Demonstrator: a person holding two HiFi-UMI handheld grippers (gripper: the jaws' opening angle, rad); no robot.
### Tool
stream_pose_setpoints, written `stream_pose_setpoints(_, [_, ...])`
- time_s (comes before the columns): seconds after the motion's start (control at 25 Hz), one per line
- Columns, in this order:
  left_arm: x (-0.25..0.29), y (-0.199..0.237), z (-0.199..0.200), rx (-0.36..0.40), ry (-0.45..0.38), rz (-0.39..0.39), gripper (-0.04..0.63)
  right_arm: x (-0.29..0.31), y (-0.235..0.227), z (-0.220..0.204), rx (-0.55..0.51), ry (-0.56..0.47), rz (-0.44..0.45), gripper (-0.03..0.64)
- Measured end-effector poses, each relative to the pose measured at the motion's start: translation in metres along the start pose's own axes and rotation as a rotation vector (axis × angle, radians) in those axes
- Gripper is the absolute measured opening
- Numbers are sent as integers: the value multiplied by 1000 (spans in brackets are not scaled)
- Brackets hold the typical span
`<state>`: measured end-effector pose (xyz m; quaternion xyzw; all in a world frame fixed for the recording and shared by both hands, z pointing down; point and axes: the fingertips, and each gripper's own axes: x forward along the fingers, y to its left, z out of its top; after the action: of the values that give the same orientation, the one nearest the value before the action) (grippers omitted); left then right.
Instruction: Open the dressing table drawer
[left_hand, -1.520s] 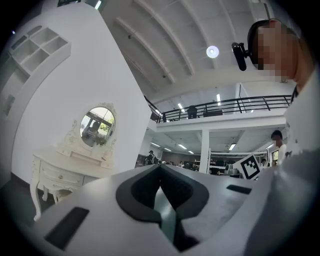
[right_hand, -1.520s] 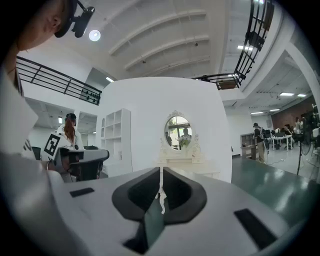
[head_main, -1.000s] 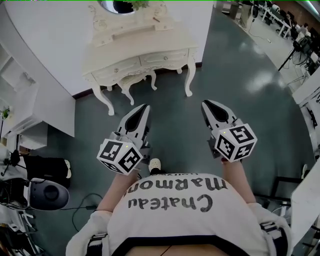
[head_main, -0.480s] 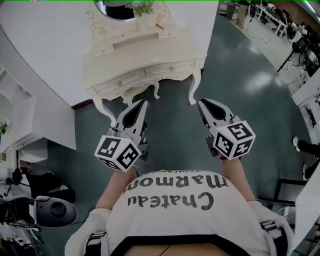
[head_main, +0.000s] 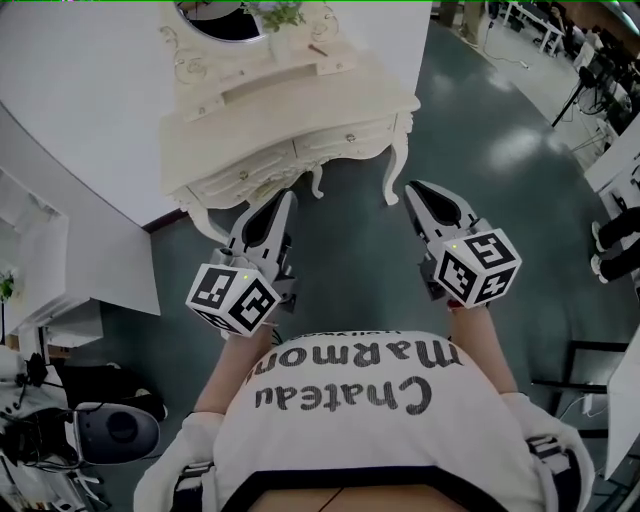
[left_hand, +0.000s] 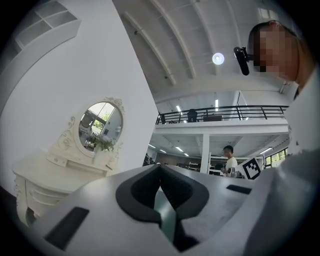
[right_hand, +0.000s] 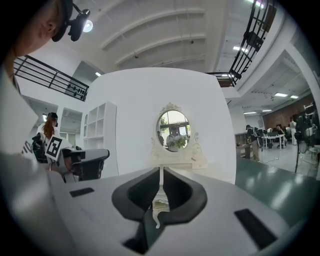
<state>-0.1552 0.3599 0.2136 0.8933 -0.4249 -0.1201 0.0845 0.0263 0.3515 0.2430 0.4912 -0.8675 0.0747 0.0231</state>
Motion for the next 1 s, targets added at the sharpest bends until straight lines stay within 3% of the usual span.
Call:
stream_pose_setpoints(0.44, [8,26,-5,-52,16,-14,23,38,18,-11,-3,67,45,39])
stream_pose_setpoints(0.68, [18,29,-23,-66,64,-16,21,48,13,-18,38,93,51,40])
stream_pose_setpoints(1.0, [33,44,-31,-105,69,10,22,68,-4,-29,57,128,75,40])
